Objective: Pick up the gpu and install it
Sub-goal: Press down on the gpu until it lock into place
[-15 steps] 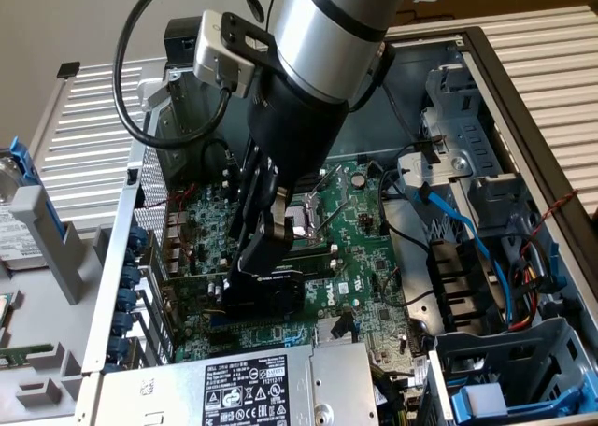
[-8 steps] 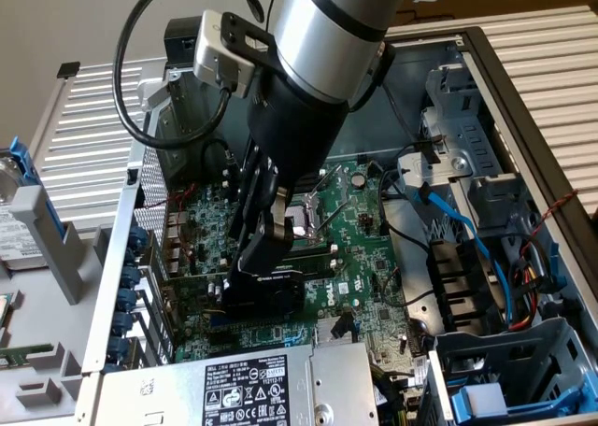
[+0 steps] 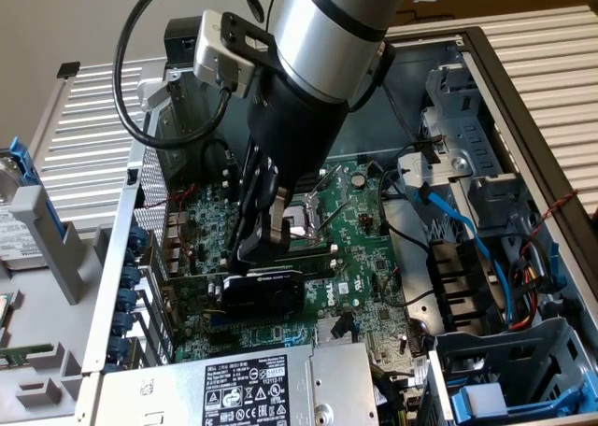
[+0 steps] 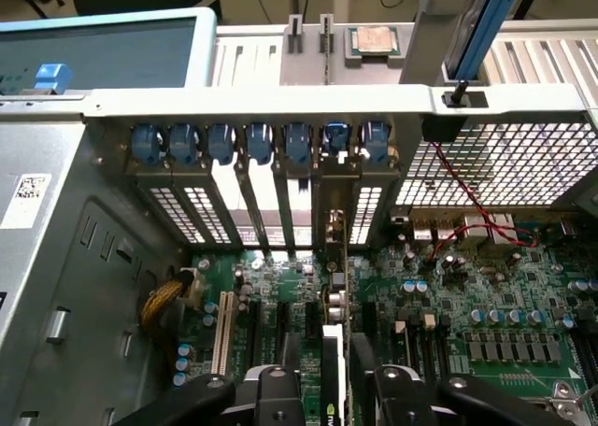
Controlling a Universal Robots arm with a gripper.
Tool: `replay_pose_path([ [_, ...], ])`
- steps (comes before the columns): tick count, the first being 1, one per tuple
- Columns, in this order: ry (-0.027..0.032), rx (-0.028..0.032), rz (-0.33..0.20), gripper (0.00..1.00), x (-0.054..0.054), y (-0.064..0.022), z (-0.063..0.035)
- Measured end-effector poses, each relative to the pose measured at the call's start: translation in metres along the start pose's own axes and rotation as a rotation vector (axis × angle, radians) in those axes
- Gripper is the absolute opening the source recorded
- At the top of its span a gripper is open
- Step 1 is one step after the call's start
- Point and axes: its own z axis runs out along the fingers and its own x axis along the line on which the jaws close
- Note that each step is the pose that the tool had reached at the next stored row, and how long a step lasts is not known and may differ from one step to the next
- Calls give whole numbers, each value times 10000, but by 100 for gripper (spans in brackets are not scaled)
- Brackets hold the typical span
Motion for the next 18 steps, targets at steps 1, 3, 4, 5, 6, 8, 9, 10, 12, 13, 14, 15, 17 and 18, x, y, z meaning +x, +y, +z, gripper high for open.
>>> replay_pose_path([
  [1, 26, 2, -47, 27, 0, 0, 0],
  [3, 138, 11, -247, 21, 0, 3, 2],
  [4, 220, 18, -396, 15, 0, 3, 1],
  [5, 309, 26, -553, 11, 0, 3, 1],
  [6, 403, 35, -723, 11, 0, 3, 1],
  [8, 581, 49, -1044, 11, 0, 3, 2],
  [9, 659, 57, -1188, 11, -1, 3, 3],
  [10, 737, 64, -1331, 11, -1, 3, 3],
  [12, 904, 79, -1629, 11, -4, 3, 3],
  [13, 991, 86, -1785, 11, -5, 3, 2],
  [14, 1074, 92, -1930, 11, -6, 3, 2],
  [15, 1128, 99, -2023, 11, -14, 4, 1],
  [17, 1176, 131, -2107, 11, -48, 3, 2],
  [18, 1220, 135, -2185, 11, -56, 3, 2],
])
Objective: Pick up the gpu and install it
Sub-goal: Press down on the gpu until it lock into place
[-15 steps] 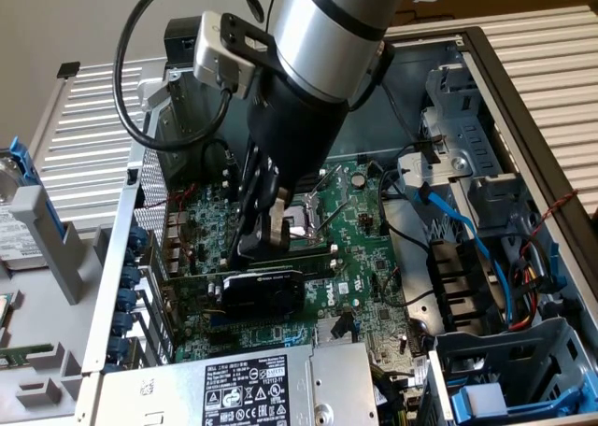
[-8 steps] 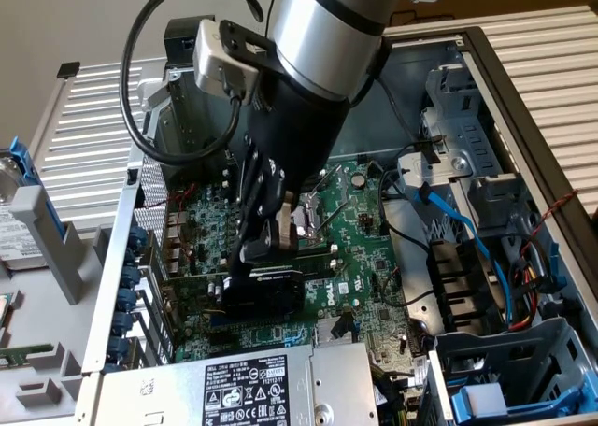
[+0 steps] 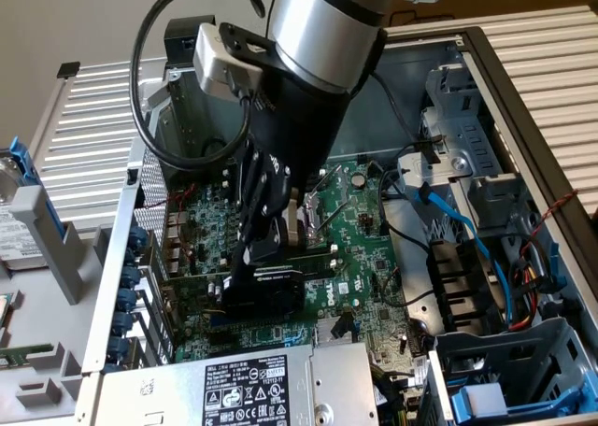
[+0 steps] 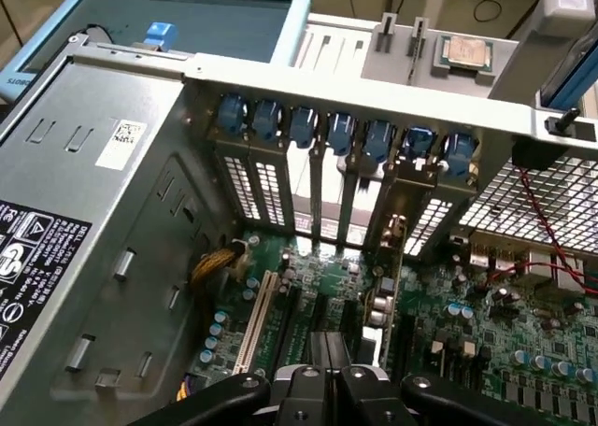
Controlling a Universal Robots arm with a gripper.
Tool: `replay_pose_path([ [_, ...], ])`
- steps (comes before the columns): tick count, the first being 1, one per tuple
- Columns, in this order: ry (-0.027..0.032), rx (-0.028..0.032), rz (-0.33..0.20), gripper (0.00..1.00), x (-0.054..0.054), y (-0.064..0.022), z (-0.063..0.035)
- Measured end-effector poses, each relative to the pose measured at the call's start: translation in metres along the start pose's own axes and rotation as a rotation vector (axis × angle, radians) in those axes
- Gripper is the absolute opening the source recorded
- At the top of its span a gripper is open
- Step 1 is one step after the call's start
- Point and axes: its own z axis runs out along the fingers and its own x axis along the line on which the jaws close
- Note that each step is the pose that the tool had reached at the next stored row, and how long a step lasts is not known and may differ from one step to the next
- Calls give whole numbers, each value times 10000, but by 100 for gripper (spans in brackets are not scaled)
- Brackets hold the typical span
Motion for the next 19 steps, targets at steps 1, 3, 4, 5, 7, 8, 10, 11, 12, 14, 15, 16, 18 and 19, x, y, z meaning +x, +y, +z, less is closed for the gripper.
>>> replay_pose_path([
  [1, 45, 5, -83, 11, -1, -1, 0],
  [3, 53, 8, -95, 11, -3, 0, 0],
  [4, 82, 41, -130, 11, -8, -1, -1],
  [5, 127, 143, -152, 11, -11, -1, -2],
  [7, 238, 483, -161, 11, -14, -2, -2],
  [8, 290, 659, -159, 11, -15, -3, -2],
  [10, 395, 1008, -151, 11, -18, -3, -2],
  [11, 451, 1183, -157, 11, -19, -3, -2],
  [12, 508, 1331, -187, 11, -20, -3, -3],
  [14, 630, 1426, -410, 11, -21, -4, -2],
  [15, 703, 1449, -559, 11, -20, -4, -2],
  [16, 775, 1476, -704, 11, -20, -4, -2],
  [18, 923, 1526, -1008, 11, -20, -4, -2],
  [19, 963, 1537, -1091, 11, -20, -4, -2],
])
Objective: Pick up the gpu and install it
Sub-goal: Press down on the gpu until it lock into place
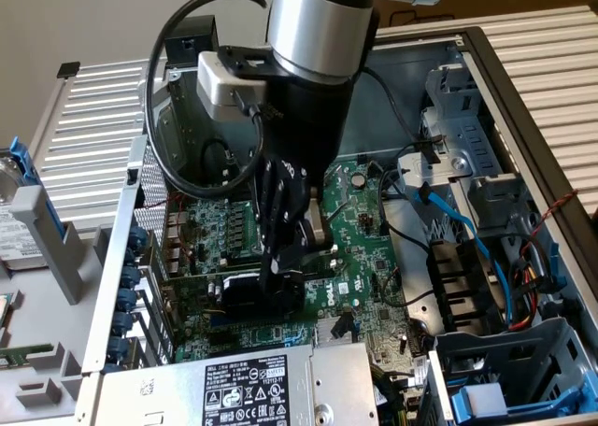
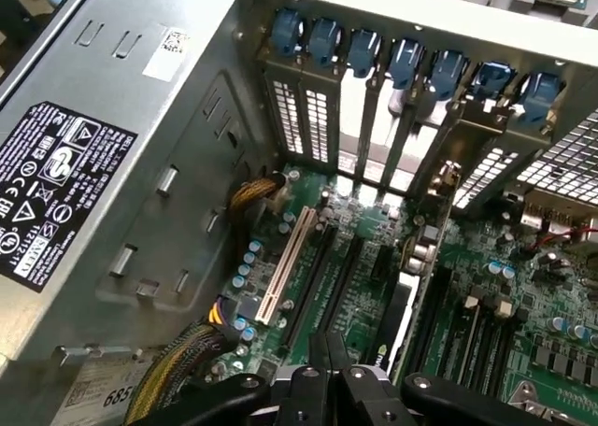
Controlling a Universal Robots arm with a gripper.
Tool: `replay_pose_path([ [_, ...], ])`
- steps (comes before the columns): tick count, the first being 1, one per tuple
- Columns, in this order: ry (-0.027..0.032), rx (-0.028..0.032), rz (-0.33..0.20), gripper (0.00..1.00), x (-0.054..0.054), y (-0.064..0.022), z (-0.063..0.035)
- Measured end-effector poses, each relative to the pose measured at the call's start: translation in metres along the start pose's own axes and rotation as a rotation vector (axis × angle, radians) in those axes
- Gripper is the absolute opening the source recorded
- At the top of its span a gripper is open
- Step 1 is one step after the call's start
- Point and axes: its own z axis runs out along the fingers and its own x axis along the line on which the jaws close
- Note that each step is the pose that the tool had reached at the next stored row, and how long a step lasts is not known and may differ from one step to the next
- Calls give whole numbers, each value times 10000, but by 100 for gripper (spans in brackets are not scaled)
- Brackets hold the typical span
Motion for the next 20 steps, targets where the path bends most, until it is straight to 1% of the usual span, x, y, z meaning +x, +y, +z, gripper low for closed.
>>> replay_pose_path([
  [2, 3, 1, -4, 11, 0, 0, -1],
  [3, 30, 42, -17, 11, -2, 1, -2],
  [4, 78, 113, -73, 11, -3, 1, -2],
  [5, 137, 208, -137, 11, -2, 0, -1],
  [6, 206, 326, -188, 11, -2, 0, -1],
  [8, 352, 615, -264, 11, -2, 0, -1],
  [10, 495, 887, -357, 11, -2, 0, -1],
  [11, 540, 970, -413, 11, -3, 0, 0],
  [12, 569, 1034, -415, 11, -9, -2, -2],
  [16, 693, 1333, -341, 11, -98, -11, -24],
  [20, 799, 1591, -284, 11, -153, 3, -43],
])
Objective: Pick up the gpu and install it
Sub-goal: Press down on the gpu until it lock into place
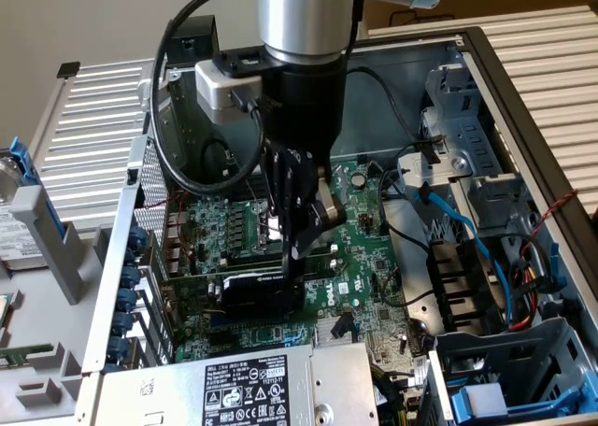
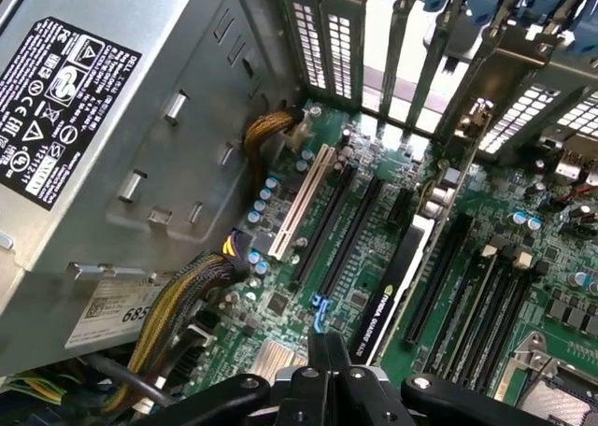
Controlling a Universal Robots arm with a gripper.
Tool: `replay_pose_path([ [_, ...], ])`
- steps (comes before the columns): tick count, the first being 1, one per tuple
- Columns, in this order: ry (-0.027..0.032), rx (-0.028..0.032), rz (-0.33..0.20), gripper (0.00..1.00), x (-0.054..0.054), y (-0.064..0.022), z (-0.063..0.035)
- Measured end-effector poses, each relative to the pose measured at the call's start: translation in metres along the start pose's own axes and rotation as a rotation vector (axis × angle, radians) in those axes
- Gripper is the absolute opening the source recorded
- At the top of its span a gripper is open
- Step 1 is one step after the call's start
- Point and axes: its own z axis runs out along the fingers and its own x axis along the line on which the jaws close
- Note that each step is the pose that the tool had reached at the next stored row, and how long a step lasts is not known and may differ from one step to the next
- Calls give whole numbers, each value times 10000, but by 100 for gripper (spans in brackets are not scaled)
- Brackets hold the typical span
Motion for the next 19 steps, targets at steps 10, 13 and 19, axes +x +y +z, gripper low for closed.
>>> replay_pose_path([
  [10, 293, 476, -982, 11, 1, 3, -19],
  [13, 368, 586, -1123, 11, -6, 19, -18],
  [19, 422, 698, -1097, 11, -91, 181, 3],
])
